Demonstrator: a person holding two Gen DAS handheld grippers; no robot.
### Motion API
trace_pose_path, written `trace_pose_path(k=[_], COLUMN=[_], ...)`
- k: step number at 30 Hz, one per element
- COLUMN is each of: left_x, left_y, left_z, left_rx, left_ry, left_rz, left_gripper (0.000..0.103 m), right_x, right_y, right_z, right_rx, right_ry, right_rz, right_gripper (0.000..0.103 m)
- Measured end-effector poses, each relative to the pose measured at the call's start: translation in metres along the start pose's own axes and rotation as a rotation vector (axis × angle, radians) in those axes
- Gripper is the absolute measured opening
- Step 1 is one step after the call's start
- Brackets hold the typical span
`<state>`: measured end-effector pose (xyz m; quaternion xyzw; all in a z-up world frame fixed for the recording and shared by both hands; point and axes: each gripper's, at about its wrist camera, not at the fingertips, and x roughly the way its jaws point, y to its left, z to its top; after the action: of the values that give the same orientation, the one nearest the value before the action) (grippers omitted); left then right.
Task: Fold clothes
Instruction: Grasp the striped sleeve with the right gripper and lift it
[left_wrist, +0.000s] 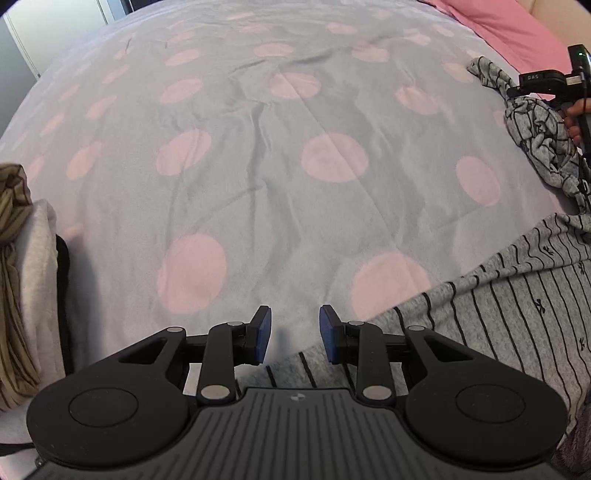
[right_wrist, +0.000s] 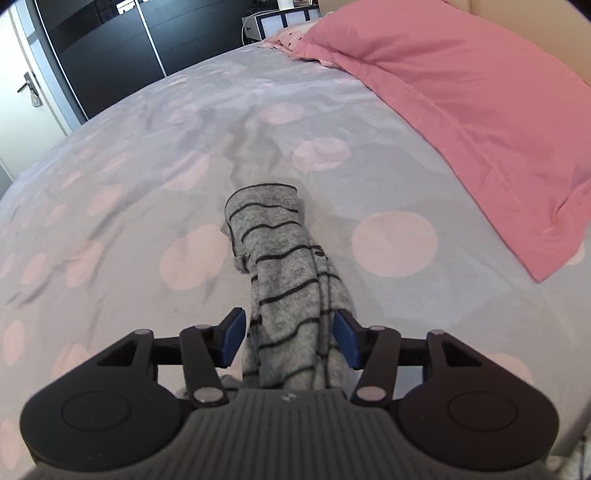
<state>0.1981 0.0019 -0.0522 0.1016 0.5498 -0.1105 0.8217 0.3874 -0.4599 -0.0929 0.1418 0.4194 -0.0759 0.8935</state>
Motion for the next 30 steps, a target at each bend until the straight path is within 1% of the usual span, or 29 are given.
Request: trace_pose_path(k=[1, 2, 4, 7, 11, 14, 17, 21, 24, 26, 28, 30], left_x=[0.000, 0.000, -0.002, -0.007, -0.021, -0.034, -0.047, -0.071, -0.084, -0.089, -0.090, -0.089], left_y=[0.000, 0.001, 0.002, 0.000, -0.001, 0.000, 0.004, 0.015, 0.024, 0.027, 0.027, 0.021], left_z=[0.002, 0.003, 0.005, 0.006, 0.002, -0.002, -0.007, -0.016, -0.024, -0.029, -0.034, -0.037], left_rx=[-0.002, -0.007, -0.016, -0.021, -0.020, -0.035, -0.058, -0.083, -0.099, -0.097, -0.077, -0.042], left_ry=[-0.002, -0.003, -0.008, -0.030, -0.078, -0.112, -0.145, -0.212, -0.242, -0.251, -0.253, -0.249], left_rz=[-0.004, -0.009, -0.015, -0.018, -0.029, -0.032, -0.029, 0.010, 0.031, 0.048, 0.066, 0.074], left_gripper=[0.026, 0.026, 0.026, 0.026, 0.026, 0.026, 0.026, 0.026, 0.026, 0.026, 0.026, 0.026], right_x=[0.002, 0.003, -0.004, -0.030, -0.085, -0.131, -0.172, -0.219, -0.242, -0.249, -0.247, -0.237], right_y=[0.002, 0.005, 0.012, 0.025, 0.049, 0.076, 0.105, 0.147, 0.170, 0.180, 0.185, 0.186], right_z=[0.000, 0.000, 0.000, 0.002, -0.001, -0.016, -0.035, -0.076, -0.120, -0.152, -0.186, -0.217], right_rx=[-0.010, -0.029, -0.059, -0.097, -0.126, -0.191, -0.249, -0.374, -0.475, -0.529, -0.584, -0.626], right_ry=[0.004, 0.009, -0.014, -0.067, -0.103, -0.117, -0.110, -0.050, 0.031, 0.104, 0.169, 0.238], right_rz=[-0.004, 0.000, 0.004, 0.084, 0.290, 0.429, 0.567, 0.668, 0.718, 0.723, 0.697, 0.650], right_gripper=[0.047, 0.026, 0.024, 0.022, 0.022, 0.022, 0.022, 0.022, 0.023, 0.023, 0.024, 0.025])
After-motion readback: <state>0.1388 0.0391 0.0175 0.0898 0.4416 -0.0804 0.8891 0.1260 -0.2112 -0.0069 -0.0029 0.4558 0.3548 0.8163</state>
